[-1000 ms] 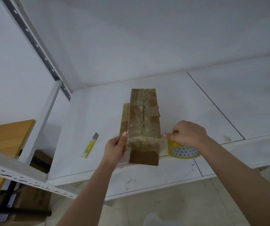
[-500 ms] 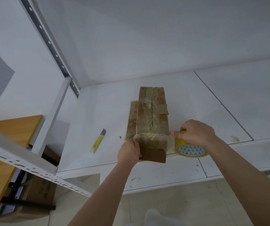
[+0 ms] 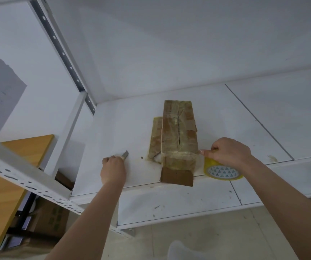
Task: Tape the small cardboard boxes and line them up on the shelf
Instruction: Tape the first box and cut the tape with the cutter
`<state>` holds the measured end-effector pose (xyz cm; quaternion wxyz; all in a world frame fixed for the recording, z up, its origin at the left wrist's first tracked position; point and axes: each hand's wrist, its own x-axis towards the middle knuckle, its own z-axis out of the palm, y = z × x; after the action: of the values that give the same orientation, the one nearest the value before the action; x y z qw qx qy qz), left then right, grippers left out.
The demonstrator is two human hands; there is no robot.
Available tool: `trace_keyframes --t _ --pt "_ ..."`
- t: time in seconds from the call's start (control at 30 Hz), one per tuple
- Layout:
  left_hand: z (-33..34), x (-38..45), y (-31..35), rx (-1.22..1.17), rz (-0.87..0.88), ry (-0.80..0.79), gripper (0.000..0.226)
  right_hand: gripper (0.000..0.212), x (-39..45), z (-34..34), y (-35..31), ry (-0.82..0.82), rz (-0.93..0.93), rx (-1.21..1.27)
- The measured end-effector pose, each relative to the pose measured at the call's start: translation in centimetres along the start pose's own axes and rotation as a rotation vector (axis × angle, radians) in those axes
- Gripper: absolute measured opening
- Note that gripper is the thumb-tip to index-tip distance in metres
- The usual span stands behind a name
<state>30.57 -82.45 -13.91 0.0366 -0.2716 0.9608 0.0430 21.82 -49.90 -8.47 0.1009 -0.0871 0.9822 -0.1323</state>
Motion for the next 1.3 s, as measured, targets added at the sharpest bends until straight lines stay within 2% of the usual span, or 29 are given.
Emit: trace_keyframes --t 0.13,0.23,0.3,0.37,0.43,0.5,0.57,0.63,0.73,0.77,0.87,0.97,1.1,1.17,1.3 --pt "-2.0 -0.4 1.0 -0.163 0.047 0.069 0.015 0.060 -0.3 0.0 -0.1 0.008 0.012 0.000" --pt "-5.5 -1.9 4.0 -0.594 0.235 0.247 0.004 0.060 -0.5 0.0 -0.1 0.000 0.016 0.012" --pt "-8.1 -2.9 7.2 -0.787 0.405 0.279 0.010 0.060 -0.6 0.0 -0.2 -0.012 0.007 0.031" --pt "-10.1 -3.4 10.5 -0.835 0.584 0.102 0.027 0.059 -0.6 -0.2 -0.3 -0.023 0.002 0.046" --pt "-10.7 -3.9 13.3 -0.848 0.704 -0.200 0.036 0.058 -0.7 -0.4 -0.4 -0.029 -0.002 0.061" --pt "-10.0 -3.9 15.2 -0.841 0.705 -0.459 0.041 0.055 -0.8 -0.5 -0.4 -0.043 -0.010 0.075" --pt "-8.8 -3.6 15.9 -0.806 0.618 -0.564 0.043 0.051 -0.8 -0.7 -0.3 -0.081 -0.035 0.121" --pt "-7.8 -3.0 15.6 -0.797 0.544 -0.539 0.045 0.046 -1.0 -1.4 0.4 -0.190 -0.076 0.273" --pt "-7.1 -2.5 15.0 -0.817 0.535 -0.493 0.047 0.029 -1.4 -2.5 1.8 -0.351 -0.125 0.480" --pt "-7.1 -2.6 14.9 -0.817 0.553 -0.483 0.048 0.024 -1.5 -2.7 2.0 -0.351 -0.130 0.462" --pt "-7.1 -2.7 14.8 -0.779 0.609 -0.454 0.049 0.038 -1.0 -2.6 2.2 -0.265 -0.106 0.366" --pt "-7.1 -2.7 14.6 -0.765 0.629 -0.447 0.048 0.045 -0.7 -2.4 2.2 -0.240 -0.070 0.087" --pt "-7.4 -2.7 14.8 -0.688 0.643 -0.498 0.044 0.029 -0.7 -2.5 2.6 -0.234 -0.095 0.116" --pt "-8.0 -2.9 15.1 -0.551 0.696 -0.534 0.043 0.025 -1.0 -2.6 3.0 -0.220 -0.111 0.189" --pt "-9.8 -3.3 17.1 -0.119 0.798 -0.542 0.046 0.017 -1.7 -2.6 3.5 -0.192 -0.101 0.282"
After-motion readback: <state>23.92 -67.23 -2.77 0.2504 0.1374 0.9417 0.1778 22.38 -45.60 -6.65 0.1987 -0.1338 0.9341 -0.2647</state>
